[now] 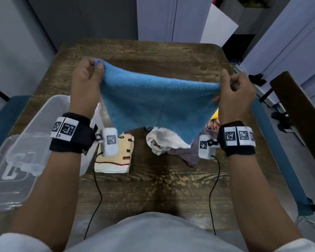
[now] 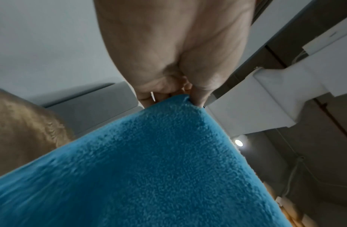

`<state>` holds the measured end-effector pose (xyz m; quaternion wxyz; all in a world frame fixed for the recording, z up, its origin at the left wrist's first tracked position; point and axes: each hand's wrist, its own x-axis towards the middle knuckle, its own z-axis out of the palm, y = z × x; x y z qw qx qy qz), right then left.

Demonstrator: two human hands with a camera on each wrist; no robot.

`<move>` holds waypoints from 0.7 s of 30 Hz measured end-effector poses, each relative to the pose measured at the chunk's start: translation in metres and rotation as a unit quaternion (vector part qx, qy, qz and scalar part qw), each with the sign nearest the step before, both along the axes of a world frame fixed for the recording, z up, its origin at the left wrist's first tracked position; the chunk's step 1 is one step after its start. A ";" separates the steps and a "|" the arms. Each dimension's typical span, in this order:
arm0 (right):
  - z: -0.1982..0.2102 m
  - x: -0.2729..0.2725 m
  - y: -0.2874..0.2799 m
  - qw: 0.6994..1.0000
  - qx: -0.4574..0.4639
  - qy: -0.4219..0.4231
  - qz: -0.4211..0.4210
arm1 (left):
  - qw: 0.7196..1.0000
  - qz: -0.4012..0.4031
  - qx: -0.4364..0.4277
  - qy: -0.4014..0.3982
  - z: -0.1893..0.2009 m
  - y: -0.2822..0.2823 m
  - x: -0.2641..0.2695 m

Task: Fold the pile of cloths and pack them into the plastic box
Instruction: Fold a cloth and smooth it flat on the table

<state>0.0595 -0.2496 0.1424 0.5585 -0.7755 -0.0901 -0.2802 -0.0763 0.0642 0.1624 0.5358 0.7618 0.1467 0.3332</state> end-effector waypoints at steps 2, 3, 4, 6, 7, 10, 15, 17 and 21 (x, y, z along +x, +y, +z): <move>-0.016 -0.004 -0.006 1.000 -0.011 0.008 -0.013 | 0.999 -0.031 -0.031 0.007 -0.008 -0.009 -0.012; -0.028 -0.006 -0.009 0.999 -0.021 0.019 -0.019 | 0.997 -0.050 -0.049 0.020 -0.015 -0.013 -0.018; -0.039 -0.010 -0.013 0.999 -0.034 0.032 -0.019 | 0.995 -0.064 -0.064 0.043 -0.024 -0.016 -0.024; -0.061 -0.020 -0.020 0.994 -0.087 0.060 -0.005 | 0.986 -0.090 -0.083 0.110 -0.046 -0.019 -0.034; -0.073 -0.026 -0.025 0.988 -0.129 0.085 0.006 | 0.979 -0.103 -0.091 0.152 -0.060 -0.020 -0.038; -0.110 -0.042 -0.038 0.943 -0.240 0.216 0.083 | 0.951 -0.129 -0.079 0.270 -0.113 -0.021 -0.052; -0.141 -0.062 -0.055 0.810 -0.285 0.439 0.264 | 0.900 -0.160 -0.024 0.406 -0.194 -0.016 -0.075; -0.146 -0.062 -0.059 0.775 -0.255 0.489 0.308 | 0.894 -0.148 -0.037 0.421 -0.209 -0.013 -0.080; -0.163 -0.042 -0.062 0.780 -0.350 0.413 0.313 | 0.908 -0.106 -0.041 0.404 -0.225 -0.007 -0.074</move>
